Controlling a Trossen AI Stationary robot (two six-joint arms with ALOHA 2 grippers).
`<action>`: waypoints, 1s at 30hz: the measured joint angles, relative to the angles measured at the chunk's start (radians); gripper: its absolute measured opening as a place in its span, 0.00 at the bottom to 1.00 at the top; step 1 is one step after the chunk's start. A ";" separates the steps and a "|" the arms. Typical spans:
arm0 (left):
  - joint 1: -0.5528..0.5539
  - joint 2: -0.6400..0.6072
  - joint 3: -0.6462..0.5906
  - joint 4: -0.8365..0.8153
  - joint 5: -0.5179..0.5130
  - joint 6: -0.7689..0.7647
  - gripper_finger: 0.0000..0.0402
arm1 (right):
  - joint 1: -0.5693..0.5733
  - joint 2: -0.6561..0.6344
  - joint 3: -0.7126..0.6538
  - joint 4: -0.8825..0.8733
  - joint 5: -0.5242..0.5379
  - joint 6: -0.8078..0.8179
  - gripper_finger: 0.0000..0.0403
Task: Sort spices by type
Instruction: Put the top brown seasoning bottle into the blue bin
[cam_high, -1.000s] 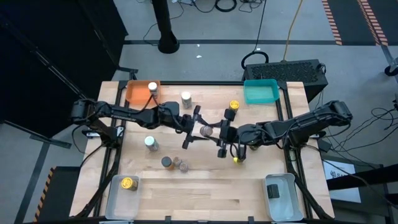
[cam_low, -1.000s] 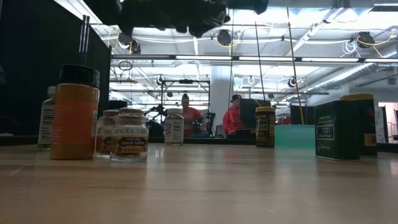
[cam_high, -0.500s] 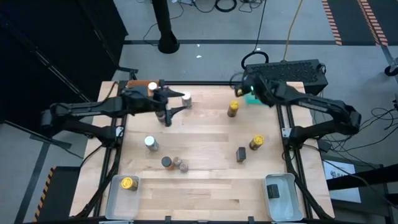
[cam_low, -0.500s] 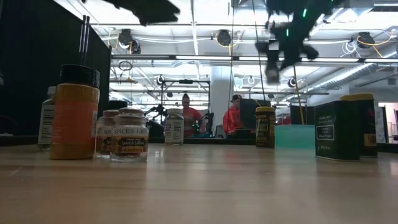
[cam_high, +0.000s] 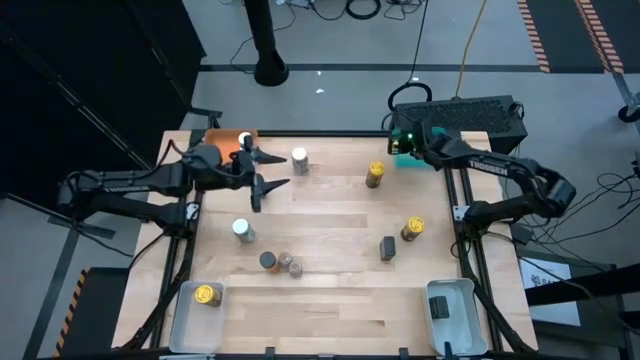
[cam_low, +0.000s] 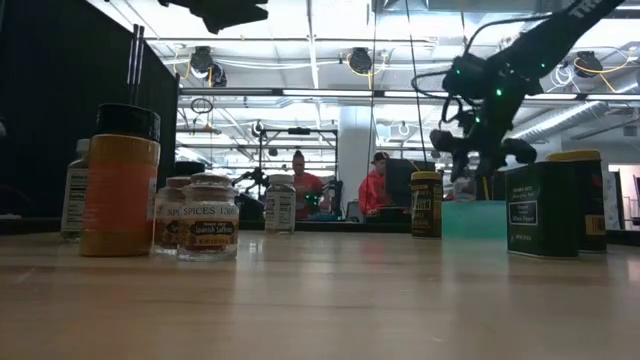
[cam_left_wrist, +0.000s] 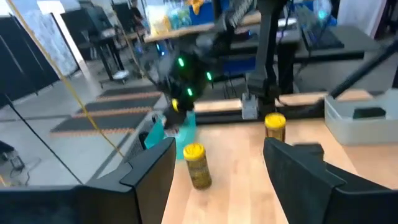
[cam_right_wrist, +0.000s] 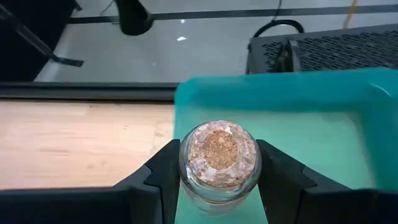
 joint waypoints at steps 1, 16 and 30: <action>0.000 -0.001 -0.006 0.017 0.000 0.001 0.62 | 0.000 0.000 -0.009 0.004 0.009 0.007 0.37; 0.000 0.000 -0.014 0.051 -0.002 0.007 0.62 | 0.010 0.023 -0.091 0.164 0.127 0.040 0.37; 0.001 0.000 -0.014 0.037 -0.002 0.007 0.62 | 0.063 0.148 -0.091 0.251 0.169 0.036 0.37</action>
